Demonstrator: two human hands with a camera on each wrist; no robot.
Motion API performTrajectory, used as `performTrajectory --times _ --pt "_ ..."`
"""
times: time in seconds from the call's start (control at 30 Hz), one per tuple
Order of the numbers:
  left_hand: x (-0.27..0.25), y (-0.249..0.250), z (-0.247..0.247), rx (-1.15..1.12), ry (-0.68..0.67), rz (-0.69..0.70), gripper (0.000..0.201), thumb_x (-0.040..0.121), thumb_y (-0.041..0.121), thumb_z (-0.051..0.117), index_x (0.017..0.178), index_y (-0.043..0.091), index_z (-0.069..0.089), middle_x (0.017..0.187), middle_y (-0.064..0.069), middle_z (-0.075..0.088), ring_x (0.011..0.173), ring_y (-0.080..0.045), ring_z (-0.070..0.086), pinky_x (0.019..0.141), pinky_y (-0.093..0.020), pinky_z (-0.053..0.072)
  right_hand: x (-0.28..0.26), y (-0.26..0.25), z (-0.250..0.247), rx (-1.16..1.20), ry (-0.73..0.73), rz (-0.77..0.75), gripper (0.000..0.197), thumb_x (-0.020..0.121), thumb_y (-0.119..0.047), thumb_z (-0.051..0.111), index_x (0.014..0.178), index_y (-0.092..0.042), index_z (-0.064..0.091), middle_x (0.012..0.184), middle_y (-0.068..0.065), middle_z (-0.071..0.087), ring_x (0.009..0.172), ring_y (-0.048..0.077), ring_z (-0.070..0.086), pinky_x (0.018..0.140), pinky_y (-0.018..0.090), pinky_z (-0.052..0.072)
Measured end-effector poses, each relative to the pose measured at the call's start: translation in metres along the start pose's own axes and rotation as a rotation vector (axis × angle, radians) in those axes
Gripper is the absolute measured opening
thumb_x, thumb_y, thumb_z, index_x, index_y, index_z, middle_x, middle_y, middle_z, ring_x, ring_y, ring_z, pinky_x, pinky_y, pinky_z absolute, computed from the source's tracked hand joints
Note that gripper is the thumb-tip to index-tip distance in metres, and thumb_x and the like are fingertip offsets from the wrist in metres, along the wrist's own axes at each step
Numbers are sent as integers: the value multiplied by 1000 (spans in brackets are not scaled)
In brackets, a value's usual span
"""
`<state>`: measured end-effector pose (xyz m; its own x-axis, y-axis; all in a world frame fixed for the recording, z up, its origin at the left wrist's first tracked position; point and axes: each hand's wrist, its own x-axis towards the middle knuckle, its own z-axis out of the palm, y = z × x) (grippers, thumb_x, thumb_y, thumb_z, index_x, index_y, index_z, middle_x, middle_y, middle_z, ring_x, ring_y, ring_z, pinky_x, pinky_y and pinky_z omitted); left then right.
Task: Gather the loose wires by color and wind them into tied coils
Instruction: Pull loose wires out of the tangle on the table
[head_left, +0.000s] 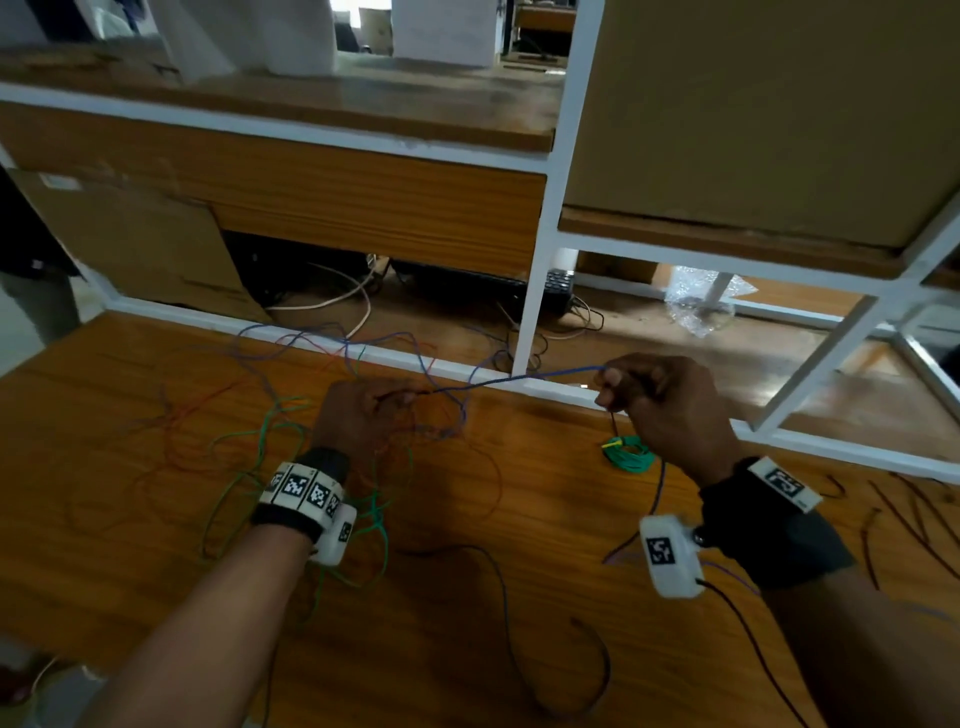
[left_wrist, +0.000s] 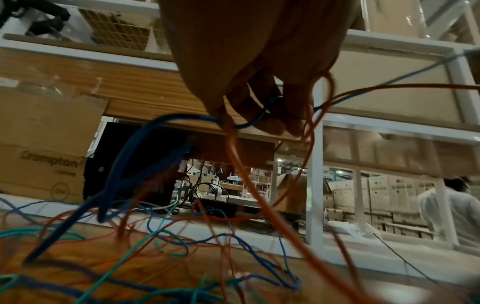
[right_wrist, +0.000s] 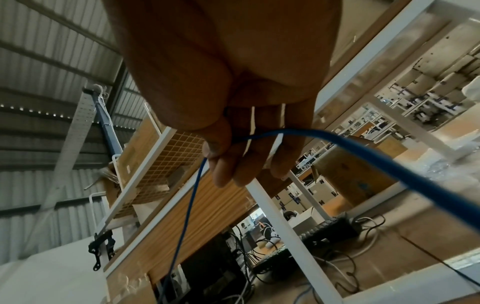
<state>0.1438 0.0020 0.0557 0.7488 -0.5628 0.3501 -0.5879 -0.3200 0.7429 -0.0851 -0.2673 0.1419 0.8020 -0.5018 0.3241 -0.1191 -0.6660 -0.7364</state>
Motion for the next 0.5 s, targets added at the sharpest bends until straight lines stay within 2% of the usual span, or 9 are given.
performTrajectory --times 0.07,0.13,0.2,0.23,0.27,0.33,0.37,0.43,0.5 --pt "6 -2 -2 -48 55 -93 15 89 34 72 98 24 77 100 -2 75 89 -2 66 78 -23 51 -5 6 2 -35 -7 -3 20 101 -11 65 86 -12 79 74 -3 76 73 18 74 73 41 61" --pt "10 -2 -4 -88 111 -130 11 89 30 74 94 21 77 91 4 75 80 7 66 70 -17 49 -10 14 4 -109 -51 45 20 100 -13 66 85 -15 79 76 0 77 72 19 74 68 37 58" --pt "11 5 -4 -134 127 -103 10 88 27 75 92 18 76 89 9 74 82 8 67 67 -10 47 -12 21 5 -223 -165 96 15 98 -15 69 88 -21 79 82 0 78 74 19 71 65 34 54" --pt "10 10 -3 -180 111 -72 9 88 24 76 92 17 75 94 7 75 86 5 68 70 -11 50 -13 21 6 -280 -246 101 10 96 -18 70 96 -24 78 88 -2 78 78 17 70 69 32 52" --pt "8 17 0 -232 77 -44 9 86 23 77 93 19 73 99 4 75 92 0 69 74 -15 53 -13 19 9 -328 -337 105 15 95 -23 73 110 -27 75 96 -4 76 86 16 69 77 33 53" --pt "3 26 10 -292 -19 -31 13 86 24 76 91 31 65 103 3 75 97 -3 69 76 -20 55 -11 10 19 -366 -487 116 47 93 -38 75 137 -26 63 116 -5 73 108 16 67 96 39 54" --pt "0 29 17 -291 -61 -39 16 87 23 75 90 32 61 98 4 74 92 0 69 71 -18 54 -10 1 26 -371 -529 116 55 93 -42 74 142 -23 59 122 -4 71 114 16 65 101 40 53" --pt "-5 33 30 -285 -84 -43 18 87 24 74 88 27 57 86 5 70 77 3 66 62 -14 47 -6 -12 46 -337 -568 88 45 98 -39 69 137 -17 64 122 0 71 113 18 66 100 40 53" --pt "-9 35 38 -328 -73 -28 18 83 35 71 86 25 56 83 0 69 72 -3 66 61 -17 48 -3 -16 65 -250 -574 78 26 101 -30 65 118 -12 75 110 2 75 100 20 70 90 39 56"
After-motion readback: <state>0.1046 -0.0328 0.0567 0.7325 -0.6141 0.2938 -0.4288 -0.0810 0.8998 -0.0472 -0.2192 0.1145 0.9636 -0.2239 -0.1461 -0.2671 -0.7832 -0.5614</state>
